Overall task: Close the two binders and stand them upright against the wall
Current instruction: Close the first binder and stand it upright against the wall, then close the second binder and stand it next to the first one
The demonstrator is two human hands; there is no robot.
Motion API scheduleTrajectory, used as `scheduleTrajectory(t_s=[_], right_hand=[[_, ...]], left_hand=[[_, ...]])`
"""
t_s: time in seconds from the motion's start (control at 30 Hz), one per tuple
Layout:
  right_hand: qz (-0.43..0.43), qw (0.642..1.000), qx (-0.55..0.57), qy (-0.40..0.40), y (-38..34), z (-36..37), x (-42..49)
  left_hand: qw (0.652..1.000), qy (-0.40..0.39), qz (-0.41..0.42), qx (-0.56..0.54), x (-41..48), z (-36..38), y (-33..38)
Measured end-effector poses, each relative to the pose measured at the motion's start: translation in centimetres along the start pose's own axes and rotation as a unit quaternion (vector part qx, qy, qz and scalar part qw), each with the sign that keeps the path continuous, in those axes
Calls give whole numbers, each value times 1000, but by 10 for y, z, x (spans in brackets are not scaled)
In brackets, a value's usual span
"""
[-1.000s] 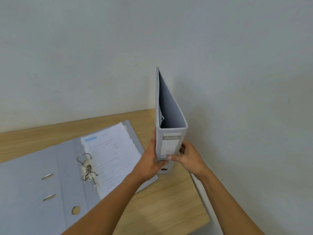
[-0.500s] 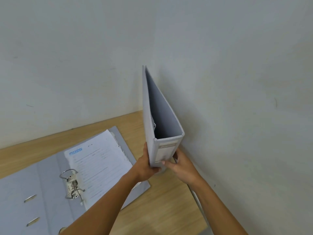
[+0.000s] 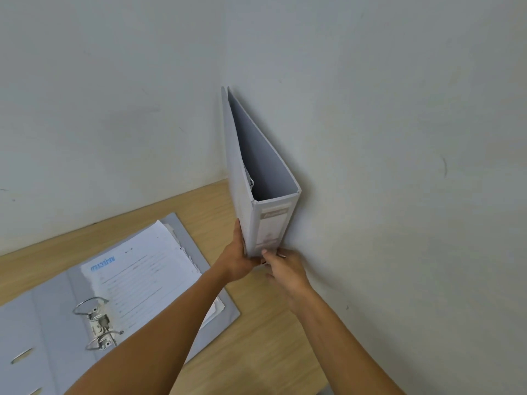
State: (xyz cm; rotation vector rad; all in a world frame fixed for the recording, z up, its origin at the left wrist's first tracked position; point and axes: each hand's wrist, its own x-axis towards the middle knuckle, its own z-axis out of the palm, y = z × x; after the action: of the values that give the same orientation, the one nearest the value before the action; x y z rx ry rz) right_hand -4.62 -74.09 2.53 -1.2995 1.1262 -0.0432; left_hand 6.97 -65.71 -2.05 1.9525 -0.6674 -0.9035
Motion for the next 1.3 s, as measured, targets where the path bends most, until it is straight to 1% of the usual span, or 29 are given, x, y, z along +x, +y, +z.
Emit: scheduleTrajectory(t_s=[0.07, 0.17, 0.23, 0.53, 0.6, 0.73, 0.8, 0.93, 1.07, 1.2, 1.3], right_hand=[[6, 999, 35, 2, -4, -2, 1], [20, 995, 88, -29, -9, -4, 3], [25, 994, 103, -39, -11, -5, 2], [10, 994, 89, -56, -10, -9, -5], [0, 995, 85, -45, -11, -10, -9], [14, 996, 88, -19, -10, -5, -22], [10, 996, 79, -30, -9, -2, -31], [-15, 996, 44, -77, -4, 14, -47], [-30, 992, -1, -125, 7, 42, -65], [-24, 980, -55, -188, 25, 89, -84], [-30, 968, -104, -225, 45, 135, -101]], left_hand=[[1000, 4, -6, 2, 6, -1, 5], [1000, 11, -10, 8, 14, 2, 9], [1000, 15, -9, 20, 16, 5, 11], [998, 34, -30, 50, 12, 10, 17], [997, 37, -32, 58, 8, 9, 21], [995, 33, -28, 85, -7, 1, 26], [996, 32, -38, 80, -21, -6, 30], [995, 76, -42, 51, -63, -29, 27], [988, 143, -58, -6, -124, -65, 1], [967, 208, -124, -72, -195, -96, -47], [939, 264, -178, -133, -254, -118, -87]])
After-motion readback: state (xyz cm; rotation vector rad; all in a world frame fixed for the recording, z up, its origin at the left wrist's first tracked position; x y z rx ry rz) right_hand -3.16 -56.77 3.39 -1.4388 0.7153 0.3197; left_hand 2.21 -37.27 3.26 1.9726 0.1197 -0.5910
